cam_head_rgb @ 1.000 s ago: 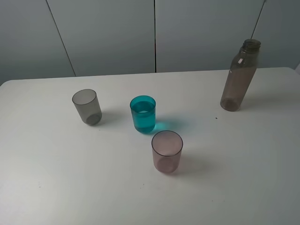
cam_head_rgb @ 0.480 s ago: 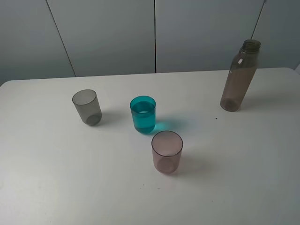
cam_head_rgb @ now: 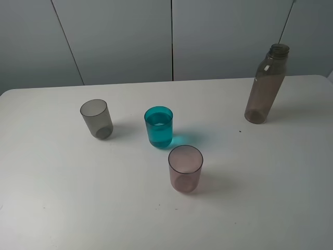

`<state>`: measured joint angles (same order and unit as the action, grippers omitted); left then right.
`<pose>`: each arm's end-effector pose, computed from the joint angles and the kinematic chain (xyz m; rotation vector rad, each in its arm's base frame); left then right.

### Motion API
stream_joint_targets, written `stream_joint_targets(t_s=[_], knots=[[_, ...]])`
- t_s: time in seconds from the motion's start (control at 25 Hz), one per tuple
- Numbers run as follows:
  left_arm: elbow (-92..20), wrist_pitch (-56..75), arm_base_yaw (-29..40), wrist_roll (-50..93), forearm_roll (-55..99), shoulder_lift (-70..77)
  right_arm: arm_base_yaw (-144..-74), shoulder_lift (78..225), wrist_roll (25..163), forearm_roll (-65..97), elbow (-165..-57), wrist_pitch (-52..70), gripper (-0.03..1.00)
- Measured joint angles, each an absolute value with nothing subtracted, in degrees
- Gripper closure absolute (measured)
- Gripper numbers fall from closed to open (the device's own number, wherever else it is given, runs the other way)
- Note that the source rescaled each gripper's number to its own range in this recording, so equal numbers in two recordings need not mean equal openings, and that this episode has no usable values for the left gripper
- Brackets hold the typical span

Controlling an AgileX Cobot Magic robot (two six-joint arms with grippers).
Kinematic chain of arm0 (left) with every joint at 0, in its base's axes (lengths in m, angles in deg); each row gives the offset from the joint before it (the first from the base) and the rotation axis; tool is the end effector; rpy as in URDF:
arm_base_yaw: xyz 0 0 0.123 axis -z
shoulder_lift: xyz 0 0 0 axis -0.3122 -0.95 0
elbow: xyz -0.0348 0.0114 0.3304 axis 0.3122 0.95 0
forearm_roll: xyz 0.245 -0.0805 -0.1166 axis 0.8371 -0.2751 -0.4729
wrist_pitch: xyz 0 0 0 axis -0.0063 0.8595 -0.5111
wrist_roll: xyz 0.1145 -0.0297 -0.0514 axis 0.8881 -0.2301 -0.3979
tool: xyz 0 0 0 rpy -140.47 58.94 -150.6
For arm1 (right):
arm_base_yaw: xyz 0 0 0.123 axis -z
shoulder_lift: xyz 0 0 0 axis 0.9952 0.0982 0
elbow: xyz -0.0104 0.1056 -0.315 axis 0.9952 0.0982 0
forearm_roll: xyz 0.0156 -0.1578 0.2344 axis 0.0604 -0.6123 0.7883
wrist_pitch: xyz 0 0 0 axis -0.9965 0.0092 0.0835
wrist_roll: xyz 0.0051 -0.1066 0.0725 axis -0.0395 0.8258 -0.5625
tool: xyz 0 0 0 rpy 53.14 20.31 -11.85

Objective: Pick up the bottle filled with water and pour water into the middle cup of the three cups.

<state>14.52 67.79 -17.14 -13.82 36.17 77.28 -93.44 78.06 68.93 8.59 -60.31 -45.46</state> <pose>0.0058 0.0013 0.2764 0.0012 2.0499 -0.0067 0.0047 0.0024 0.2737 -0.1288 2.0774 0.1351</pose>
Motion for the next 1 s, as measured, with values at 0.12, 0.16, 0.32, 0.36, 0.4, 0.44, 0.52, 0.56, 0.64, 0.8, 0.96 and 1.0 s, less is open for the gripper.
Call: stream_joint_targets(t_s=[0.12, 0.16, 0.32, 0.36, 0.4, 0.44, 0.52, 0.56, 0.64, 0.8, 0.96, 1.0], knots=[[14.52, 67.79, -17.14, -13.82, 36.17, 77.28, -93.44, 78.01, 68.93, 8.70, -60.31, -45.08, -0.03], [14.52, 67.79, -17.14, -13.82, 36.17, 77.28, -93.44, 78.01, 68.93, 8.70, -60.31, -44.95, -0.03], [14.52, 67.79, -17.14, -13.82, 36.17, 77.28, -93.44, 78.01, 68.93, 8.70, -60.31, -44.95, -0.03], [14.52, 67.79, -17.14, -13.82, 36.17, 77.28, -93.44, 78.01, 68.93, 8.70, -60.31, -44.95, -0.03], [14.52, 67.79, -17.14, -13.93, 36.17, 77.28, -93.44, 78.01, 68.81, 8.70, -60.31, -44.95, -0.03], [14.52, 67.79, -17.14, -13.93, 36.17, 77.28, -93.44, 78.01, 68.81, 8.70, -60.31, -44.95, -0.03], [14.52, 67.79, -17.14, -13.93, 36.17, 77.28, -93.44, 78.01, 68.81, 8.70, -60.31, -44.95, -0.03], [14.52, 67.79, -17.14, -14.03, 36.17, 77.28, -93.44, 78.01, 68.81, 8.70, -60.31, -44.95, -0.03], [14.52, 67.79, -17.14, -14.03, 36.17, 77.28, -91.71, 78.01, 68.71, 8.70, -60.31, -44.95, -0.03], [14.52, 67.79, -17.14, -14.03, 36.17, 77.28, -85.39, 78.01, 68.71, 8.70, -60.31, -44.95, -0.03], [14.52, 67.79, -17.14, -14.03, 36.17, 77.28, -83.67, 78.01, 68.71, 8.70, -60.31, -44.95, -0.03], [14.52, 67.79, -17.14, -14.03, 36.17, 77.28, -83.67, 78.01, 68.71, 8.70, -60.31, -44.95, -0.03]])
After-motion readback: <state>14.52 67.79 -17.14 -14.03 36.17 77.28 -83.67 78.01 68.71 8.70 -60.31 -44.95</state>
